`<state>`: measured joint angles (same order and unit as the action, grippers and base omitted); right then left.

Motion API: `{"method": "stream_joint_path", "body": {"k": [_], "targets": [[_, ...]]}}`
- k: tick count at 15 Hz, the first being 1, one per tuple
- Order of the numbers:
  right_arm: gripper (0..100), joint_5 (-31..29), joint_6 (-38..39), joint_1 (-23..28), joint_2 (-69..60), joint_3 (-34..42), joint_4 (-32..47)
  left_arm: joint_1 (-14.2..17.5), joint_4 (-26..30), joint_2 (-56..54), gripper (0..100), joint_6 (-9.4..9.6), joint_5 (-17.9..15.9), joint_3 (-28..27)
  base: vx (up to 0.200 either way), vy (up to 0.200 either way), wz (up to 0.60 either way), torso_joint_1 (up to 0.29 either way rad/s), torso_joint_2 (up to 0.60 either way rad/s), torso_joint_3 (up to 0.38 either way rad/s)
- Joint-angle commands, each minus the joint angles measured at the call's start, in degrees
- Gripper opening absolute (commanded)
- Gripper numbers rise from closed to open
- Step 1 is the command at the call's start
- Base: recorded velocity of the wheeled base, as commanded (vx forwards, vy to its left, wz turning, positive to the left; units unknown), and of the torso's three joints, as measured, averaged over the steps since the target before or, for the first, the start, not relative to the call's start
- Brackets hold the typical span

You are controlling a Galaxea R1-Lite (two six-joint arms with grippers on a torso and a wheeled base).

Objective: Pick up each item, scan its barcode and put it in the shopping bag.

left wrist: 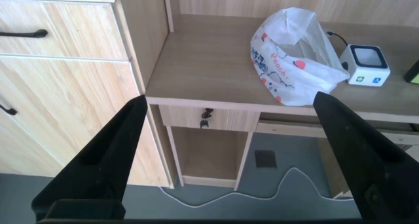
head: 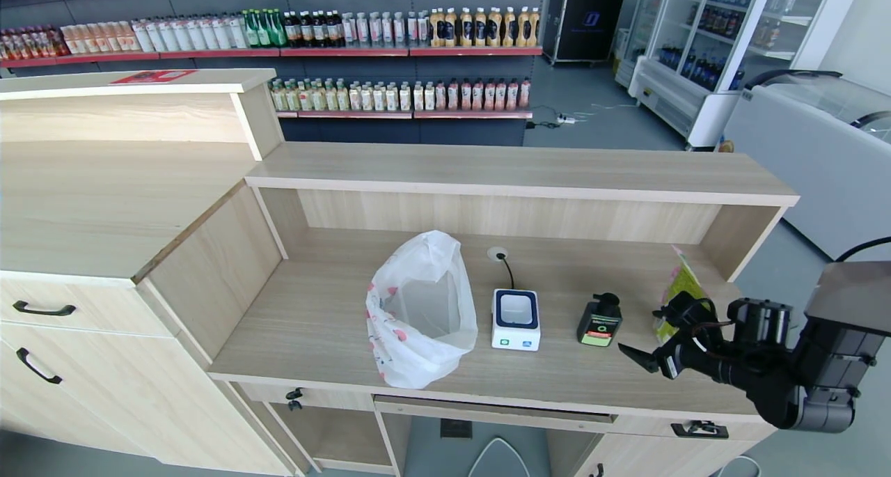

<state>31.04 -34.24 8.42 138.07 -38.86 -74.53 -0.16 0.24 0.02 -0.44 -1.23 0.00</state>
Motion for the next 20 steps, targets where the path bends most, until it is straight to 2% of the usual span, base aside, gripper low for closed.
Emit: {"method": "stream_joint_path", "body": {"k": [1, 5, 20], "targets": [[100, 0.34, -0.03, -0.69, 2.38, -3.32, 0.88, -0.02, 0.02, 0.06, 100, -0.09, 0.09, 0.0, 0.0, 0.0, 0.0, 0.0, 0.0, 0.0], [100, 2.62, -0.03, -1.83, 5.1, -9.74, 3.78, -0.02, 0.02, 0.06, 100, -0.09, 0.0, 0.0, 0.0, 0.0, 0.0, 0.0, 0.0, 0.0], [100, 3.68, -0.47, -5.96, 12.93, -19.85, 5.1, -0.02, -0.07, 0.06, 100, -0.09, 0.09, 0.0, 0.0, 0.0, 0.0, 0.0, 0.0, 0.0]]}}
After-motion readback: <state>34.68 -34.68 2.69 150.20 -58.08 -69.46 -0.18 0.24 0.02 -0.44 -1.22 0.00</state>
